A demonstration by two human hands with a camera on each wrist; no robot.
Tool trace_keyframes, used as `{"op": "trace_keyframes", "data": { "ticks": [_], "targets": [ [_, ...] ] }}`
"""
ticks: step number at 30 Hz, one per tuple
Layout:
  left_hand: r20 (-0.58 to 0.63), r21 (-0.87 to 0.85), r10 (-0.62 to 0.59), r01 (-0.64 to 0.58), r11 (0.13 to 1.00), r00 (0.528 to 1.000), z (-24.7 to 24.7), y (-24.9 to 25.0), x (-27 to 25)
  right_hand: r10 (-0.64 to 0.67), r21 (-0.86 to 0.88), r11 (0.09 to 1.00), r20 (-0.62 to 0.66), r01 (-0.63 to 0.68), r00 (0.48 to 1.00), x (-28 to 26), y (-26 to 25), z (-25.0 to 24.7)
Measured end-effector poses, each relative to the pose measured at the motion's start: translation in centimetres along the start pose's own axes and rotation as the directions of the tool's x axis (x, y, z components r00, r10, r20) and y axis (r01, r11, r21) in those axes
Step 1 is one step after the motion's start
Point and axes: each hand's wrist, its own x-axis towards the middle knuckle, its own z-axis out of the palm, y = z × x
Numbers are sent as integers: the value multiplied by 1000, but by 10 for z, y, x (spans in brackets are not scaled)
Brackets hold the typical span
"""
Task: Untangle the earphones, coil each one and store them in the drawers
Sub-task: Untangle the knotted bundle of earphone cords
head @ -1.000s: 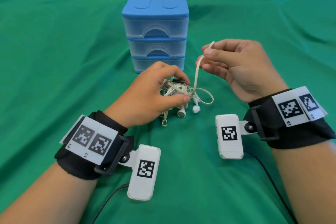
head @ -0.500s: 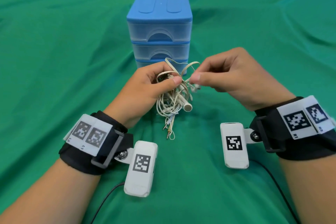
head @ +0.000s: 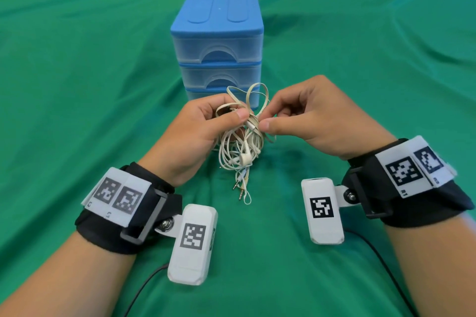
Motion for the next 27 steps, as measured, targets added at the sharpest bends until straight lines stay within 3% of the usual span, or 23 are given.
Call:
{"op": "trace_keyframes", "data": {
  "ticks": [5, 15, 19, 23, 27],
  "targets": [
    [-14, 31, 23, -23, 999, 1000, -1, -1, 2, -29, -39, 999, -59, 26, 998, 2, 2, 5],
    [-66, 98, 73, -66, 993, 995, -2, -2, 5, 3, 38, 999, -147, 3, 989, 7, 7, 6],
    [-100, 99, 65, -55, 994, 993, -3, -3, 5, -51, 136, 988, -139, 70, 989, 5, 8, 4],
    [-102, 95, 51, -41, 995, 993, -2, -1, 8, -100, 47, 994, -76, 104, 992, 5, 3, 9],
    [-82, 105, 48, -39, 994, 995, -1, 1, 10, -64, -2, 998, -161, 65, 985, 6, 6, 12]
  ]
}}
